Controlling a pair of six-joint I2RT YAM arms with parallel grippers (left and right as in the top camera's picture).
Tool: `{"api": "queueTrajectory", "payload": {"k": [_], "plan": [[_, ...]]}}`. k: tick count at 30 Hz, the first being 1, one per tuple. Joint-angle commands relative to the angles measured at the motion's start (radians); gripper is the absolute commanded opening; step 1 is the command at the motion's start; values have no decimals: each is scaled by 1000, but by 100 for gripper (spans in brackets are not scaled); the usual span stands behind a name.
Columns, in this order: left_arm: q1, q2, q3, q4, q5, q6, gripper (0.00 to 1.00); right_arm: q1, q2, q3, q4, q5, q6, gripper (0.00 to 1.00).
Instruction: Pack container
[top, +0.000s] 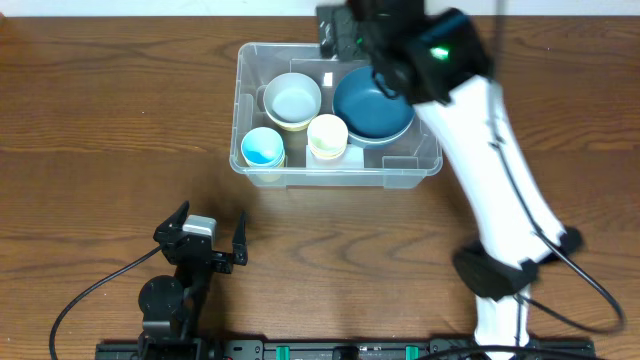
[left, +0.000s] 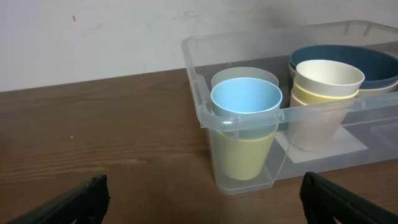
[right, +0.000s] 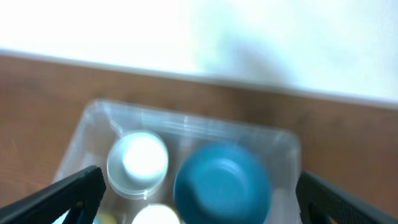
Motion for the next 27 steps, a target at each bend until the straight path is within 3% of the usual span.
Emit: {"api": "queueTrajectory", "payload": {"k": [1, 15, 21, 27], "plan": [[5, -5, -14, -33, 11, 6, 98, -44, -156, -116, 84, 32, -120, 99], [5, -5, -14, -33, 11, 6, 98, -504, -808, -1092, 695, -517, -239, 99], [5, -5, -14, -33, 11, 6, 98, -540, -1098, -1526, 970, -562, -417, 99], [5, -5, -14, -33, 11, 6, 98, -540, -1376, -1904, 1148, -562, -433, 99]]}}
